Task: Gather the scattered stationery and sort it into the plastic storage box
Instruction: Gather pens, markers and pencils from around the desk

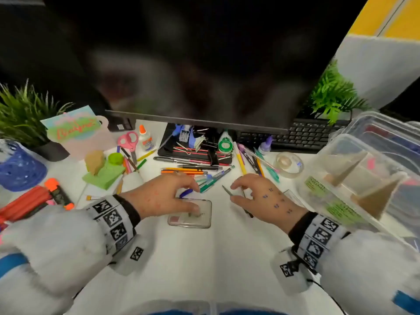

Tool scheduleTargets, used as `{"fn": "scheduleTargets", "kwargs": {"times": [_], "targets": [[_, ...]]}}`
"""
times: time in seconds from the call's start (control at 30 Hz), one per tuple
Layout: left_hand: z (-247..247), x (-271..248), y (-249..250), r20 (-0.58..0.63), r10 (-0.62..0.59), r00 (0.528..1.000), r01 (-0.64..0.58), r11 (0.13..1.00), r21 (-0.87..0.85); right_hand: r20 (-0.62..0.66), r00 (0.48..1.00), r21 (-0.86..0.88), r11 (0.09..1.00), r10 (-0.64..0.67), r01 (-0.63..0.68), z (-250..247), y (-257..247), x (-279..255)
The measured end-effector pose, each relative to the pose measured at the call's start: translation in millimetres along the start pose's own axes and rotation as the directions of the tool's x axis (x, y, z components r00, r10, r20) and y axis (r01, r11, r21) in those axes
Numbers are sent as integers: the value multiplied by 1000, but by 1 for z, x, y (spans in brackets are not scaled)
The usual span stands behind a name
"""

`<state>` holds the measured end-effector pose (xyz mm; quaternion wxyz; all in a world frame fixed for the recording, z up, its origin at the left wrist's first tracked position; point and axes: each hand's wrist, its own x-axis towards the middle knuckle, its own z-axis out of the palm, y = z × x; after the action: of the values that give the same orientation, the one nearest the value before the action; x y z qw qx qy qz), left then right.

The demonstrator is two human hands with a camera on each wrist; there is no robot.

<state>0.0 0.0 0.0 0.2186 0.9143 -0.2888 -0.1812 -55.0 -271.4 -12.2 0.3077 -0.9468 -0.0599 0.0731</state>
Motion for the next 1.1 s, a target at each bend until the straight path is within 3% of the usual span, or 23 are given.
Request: {"fn": "scheduleTargets", "kwargs": {"times": [0.13, 0.27, 0.53, 0.77, 0.87, 0.97, 1.1], "targets": [[10, 4, 3, 123, 44, 991, -64, 984, 164, 80, 997, -65, 998, -14, 19, 7, -7, 6], [31, 0, 7, 145, 19, 989, -63, 949, 309, 72, 997, -115, 993, 33, -25, 23, -8, -2], [60, -21, 9, -22, -8, 1000, 15, 929, 370, -57, 992, -168, 978, 115, -123, 42, -4, -22], [40, -31, -12, -54, -164, 985, 172, 908, 383, -121, 974, -168, 963, 191, -210, 42, 0, 9], [22, -28, -22, -26, -263, 964, 251, 877, 409, -191, 975, -197, 968, 116, -154, 44, -3, 31], [9, -25, -30, -3, -361, 933, 330, 850, 411, -227, 974, -137, 991, -22, -9, 49, -9, 48], [2, -23, -28, -37, -432, 901, 395, 785, 477, -114, 988, -175, 982, -99, 78, 60, -19, 59]]}}
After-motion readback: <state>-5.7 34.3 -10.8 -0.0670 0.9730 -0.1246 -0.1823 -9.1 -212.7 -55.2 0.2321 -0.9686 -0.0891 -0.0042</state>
